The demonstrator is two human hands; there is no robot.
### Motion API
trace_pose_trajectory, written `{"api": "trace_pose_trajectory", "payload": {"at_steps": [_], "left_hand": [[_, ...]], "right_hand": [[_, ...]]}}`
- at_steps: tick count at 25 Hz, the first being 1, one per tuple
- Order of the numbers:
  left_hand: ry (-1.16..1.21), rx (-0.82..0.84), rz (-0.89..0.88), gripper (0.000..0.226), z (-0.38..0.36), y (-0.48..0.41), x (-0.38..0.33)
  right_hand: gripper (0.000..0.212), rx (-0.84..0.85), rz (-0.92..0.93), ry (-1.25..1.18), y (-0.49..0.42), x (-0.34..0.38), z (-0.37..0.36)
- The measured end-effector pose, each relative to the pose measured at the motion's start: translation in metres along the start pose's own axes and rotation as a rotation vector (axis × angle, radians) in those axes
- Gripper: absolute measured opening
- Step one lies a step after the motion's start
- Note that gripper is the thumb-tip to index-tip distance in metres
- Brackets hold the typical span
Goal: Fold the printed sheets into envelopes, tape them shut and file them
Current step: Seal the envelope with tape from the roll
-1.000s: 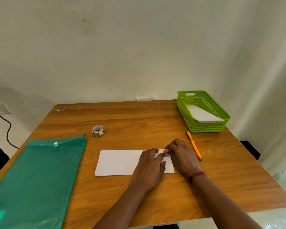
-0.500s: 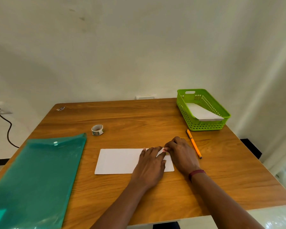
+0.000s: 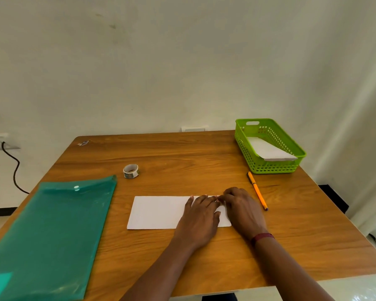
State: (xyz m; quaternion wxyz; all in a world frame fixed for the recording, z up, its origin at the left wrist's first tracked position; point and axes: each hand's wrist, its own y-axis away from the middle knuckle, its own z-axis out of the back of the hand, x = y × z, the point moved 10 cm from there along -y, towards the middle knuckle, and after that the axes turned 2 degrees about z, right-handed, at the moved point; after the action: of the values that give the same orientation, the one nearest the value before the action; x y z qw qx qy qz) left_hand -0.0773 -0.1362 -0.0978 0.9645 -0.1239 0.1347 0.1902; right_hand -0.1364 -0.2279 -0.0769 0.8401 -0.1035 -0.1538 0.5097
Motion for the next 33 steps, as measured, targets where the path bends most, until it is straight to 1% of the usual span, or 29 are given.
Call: {"api": "trace_pose_trajectory", "payload": {"at_steps": [6, 14, 33], "left_hand": [[0.003, -0.004, 0.002, 0.046, -0.0007, 0.0001, 0.0007], [0.023, -0.012, 0.004, 0.041, -0.0002, 0.0002, 0.0017], [0.027, -0.024, 0.005, 0.039, 0.0003, -0.0012, 0.0025]], "right_hand": [[0.029, 0.007, -0.041, -0.010, 0.0073, 0.0023, -0.0003], [0.017, -0.011, -0.013, -0.060, 0.0106, 0.0068, 0.0032], [0.017, -0.002, -0.009, -0.037, 0.0105, 0.0094, 0.0058]]}}
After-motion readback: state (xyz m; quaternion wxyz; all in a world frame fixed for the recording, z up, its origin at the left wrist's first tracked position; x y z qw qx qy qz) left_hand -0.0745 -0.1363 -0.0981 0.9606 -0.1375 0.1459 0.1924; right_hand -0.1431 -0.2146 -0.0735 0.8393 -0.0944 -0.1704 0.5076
